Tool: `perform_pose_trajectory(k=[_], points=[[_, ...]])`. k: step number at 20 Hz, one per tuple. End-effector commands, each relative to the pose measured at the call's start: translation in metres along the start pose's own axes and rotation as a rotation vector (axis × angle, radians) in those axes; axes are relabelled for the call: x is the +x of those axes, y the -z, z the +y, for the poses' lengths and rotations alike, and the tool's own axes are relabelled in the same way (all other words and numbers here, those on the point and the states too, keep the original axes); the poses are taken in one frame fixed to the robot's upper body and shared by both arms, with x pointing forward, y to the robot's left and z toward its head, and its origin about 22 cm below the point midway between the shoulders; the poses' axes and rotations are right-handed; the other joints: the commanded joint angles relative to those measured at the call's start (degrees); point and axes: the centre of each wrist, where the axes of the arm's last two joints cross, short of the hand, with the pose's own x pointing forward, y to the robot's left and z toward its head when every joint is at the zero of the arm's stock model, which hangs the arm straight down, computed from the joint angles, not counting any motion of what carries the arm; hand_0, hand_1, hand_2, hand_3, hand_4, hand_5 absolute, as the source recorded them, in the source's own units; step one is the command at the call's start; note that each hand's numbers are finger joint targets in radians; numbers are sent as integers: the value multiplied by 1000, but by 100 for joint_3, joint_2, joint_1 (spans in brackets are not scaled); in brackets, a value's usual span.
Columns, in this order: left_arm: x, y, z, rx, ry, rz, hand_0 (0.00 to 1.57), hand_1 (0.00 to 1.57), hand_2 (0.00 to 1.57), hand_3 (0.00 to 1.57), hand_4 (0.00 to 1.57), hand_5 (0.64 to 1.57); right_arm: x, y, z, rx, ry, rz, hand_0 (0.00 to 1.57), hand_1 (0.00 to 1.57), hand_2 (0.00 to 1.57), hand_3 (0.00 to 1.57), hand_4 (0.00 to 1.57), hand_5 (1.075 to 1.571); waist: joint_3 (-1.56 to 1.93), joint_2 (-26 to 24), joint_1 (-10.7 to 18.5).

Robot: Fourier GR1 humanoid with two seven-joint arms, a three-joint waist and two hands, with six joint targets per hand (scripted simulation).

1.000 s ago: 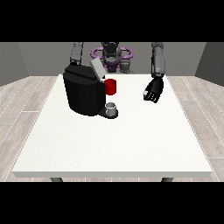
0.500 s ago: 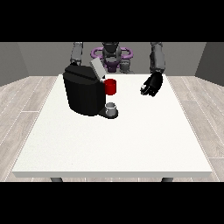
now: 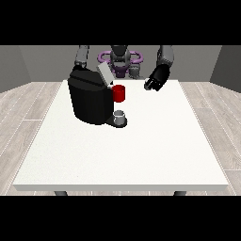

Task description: Insert the coffee pod into the coffee machine and close the lid

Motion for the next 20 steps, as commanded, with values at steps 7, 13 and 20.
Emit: perform_pose_trajectory(k=[7,13,20], points=[[48,18,18,-1,29,-58,1331,1331,1351,1323,592,1571,1,2,-8,6,32,-26,0,0,0,0,0,1571,-1,-223,-108],[83,21,97,70,-69,-52,1221,1221,1266,1292,509,1571,26,12,9,4,45,-113,0,0,0,0,0,1571,-1,85,-448],[106,20,120,137,-45,-73,1174,1174,1254,1266,479,1571,46,31,-29,-18,38,-127,0,0,0,0,0,1571,-1,314,-543]])
